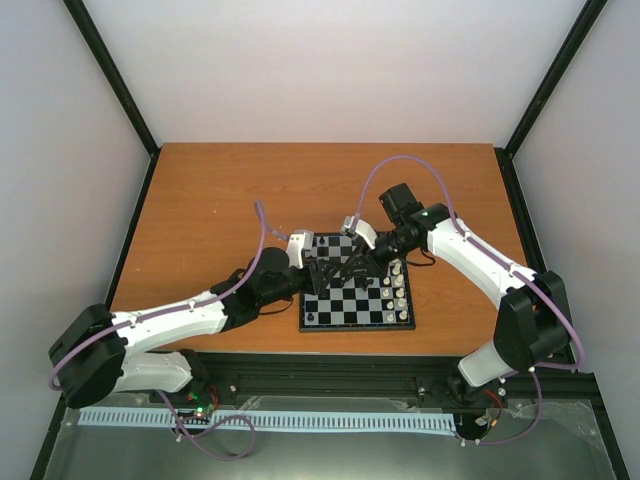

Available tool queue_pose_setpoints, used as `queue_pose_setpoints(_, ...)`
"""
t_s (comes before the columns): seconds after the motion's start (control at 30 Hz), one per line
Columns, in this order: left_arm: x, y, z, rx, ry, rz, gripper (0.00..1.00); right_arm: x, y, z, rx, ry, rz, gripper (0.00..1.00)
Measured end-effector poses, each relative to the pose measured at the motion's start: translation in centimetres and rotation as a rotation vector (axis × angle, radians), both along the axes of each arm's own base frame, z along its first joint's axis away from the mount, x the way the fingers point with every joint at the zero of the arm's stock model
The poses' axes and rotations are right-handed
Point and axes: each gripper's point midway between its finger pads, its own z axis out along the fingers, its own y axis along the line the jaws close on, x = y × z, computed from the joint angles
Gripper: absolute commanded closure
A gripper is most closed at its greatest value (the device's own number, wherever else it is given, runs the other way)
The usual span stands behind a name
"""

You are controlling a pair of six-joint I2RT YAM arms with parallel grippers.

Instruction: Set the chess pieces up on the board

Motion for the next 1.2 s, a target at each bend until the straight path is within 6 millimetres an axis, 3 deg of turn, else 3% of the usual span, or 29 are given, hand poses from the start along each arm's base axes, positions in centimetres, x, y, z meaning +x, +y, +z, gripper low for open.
queue_pose_setpoints(0.23, -0.1, -0.5, 0.1, -0.008, -0.005, -0.027, 0.84, 0.0, 0.0, 0.0, -0.002, 0.000, 0.000, 0.88)
queue_pose_setpoints(0.43, 0.1, -0.6, 0.7, 0.037, -0.038, -0.036, 0.86, 0.2, -0.3, 0.2, 0.004, -0.003, -0.011, 0.63)
queue_pose_setpoints(0.57, 0.9, 0.4, 0.4, 0.171, -0.064, -0.004, 0.86, 1.1, -2.2, 1.2, 0.017, -0.031, -0.080, 0.54)
queue_pose_setpoints(0.73, 2.5, 2.1, 0.0, 0.397, -0.088, 0.056, 0.86, 1.9, -4.8, 3.1, 0.018, -0.151, -0.177, 0.51)
queue_pose_setpoints(1.0, 2.7, 6.0, -7.0, 0.783, -0.014, 0.071, 0.86, 1.4, -5.7, 1.4, -0.032, -0.171, -0.201, 0.51)
queue_pose_setpoints(1.2, 3.5, 6.4, -9.8, 0.934, 0.038, 0.067, 0.86, 1.5, -5.8, 0.9, -0.042, -0.171, -0.198, 0.51)
